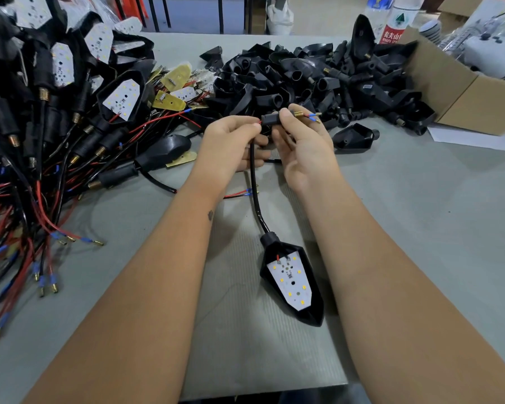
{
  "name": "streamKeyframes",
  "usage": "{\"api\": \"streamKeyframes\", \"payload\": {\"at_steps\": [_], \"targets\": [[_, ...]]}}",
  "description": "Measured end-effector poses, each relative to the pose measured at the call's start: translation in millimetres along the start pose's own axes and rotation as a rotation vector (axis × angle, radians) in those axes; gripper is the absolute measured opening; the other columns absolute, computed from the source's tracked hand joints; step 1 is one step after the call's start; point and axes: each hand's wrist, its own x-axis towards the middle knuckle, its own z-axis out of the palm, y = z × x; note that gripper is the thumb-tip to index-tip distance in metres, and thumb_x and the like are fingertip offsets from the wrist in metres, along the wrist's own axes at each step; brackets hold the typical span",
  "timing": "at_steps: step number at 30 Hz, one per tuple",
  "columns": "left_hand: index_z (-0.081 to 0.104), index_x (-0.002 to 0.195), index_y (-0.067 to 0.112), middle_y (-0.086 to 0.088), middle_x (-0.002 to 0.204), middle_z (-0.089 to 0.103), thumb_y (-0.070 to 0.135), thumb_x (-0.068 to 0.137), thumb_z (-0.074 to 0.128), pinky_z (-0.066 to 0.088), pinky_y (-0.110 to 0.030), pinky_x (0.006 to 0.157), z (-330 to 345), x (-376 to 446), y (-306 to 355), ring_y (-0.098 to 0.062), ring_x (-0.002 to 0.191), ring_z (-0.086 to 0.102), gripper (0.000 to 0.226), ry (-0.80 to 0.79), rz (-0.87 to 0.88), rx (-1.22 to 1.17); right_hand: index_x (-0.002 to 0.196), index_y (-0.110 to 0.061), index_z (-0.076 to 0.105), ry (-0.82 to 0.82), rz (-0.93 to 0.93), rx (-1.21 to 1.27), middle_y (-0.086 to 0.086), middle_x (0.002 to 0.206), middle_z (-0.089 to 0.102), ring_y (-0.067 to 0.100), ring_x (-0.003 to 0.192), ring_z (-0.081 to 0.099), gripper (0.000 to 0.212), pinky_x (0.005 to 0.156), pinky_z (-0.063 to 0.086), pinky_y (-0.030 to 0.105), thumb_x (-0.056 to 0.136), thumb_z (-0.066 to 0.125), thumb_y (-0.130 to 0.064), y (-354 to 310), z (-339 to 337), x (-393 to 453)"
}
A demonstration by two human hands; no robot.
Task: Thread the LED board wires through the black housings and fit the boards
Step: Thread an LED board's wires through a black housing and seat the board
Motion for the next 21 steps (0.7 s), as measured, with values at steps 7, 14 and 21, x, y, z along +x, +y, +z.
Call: {"api": "streamKeyframes", "payload": {"at_steps": [7,14,21], "targets": [[0.064,0.095,0.016,-0.003,0.075,0.059,0.006,0.1,0.049,0.051,-0.02,0.049,-4.6,0.6,-2.7,-0.006,0.049,0.059,0.019,-0.002,0.028,0.103,0.093,-0.01,0.063,0.034,-0.028,-0.004,0.01,0.084,0.064,0.014,0.065,0.06,0.023,0.064,0.055,0.021,0.103,0.047,-0.022,-4.2,-2.1,2.4],[0.065,0.094,0.019,0.004,0.061,0.059,0.009,0.1,0.048,0.027,-0.018,0.039,-4.5,2.1,-2.5,-0.005,0.04,0.033,0.021,0.001,0.038,0.201,0.091,-0.009,0.071,0.116,-0.101,-0.133,0.003,0.074,0.058,0.009,0.057,0.05,0.03,0.052,0.046,0.019,0.103,0.047,-0.025,-7.0,-1.6,3.3],[0.06,0.095,0.018,0.0,0.057,0.065,0.016,0.1,0.04,0.023,-0.019,0.04,-0.9,2.5,-0.3,-0.009,0.04,0.031,0.021,-0.015,-0.057,0.149,0.079,-0.012,0.071,0.29,-0.235,-0.295,-0.004,0.057,0.046,0.007,0.046,0.038,0.025,0.048,0.034,0.02,0.098,0.056,-0.02,-6.7,-6.7,3.4]]}}
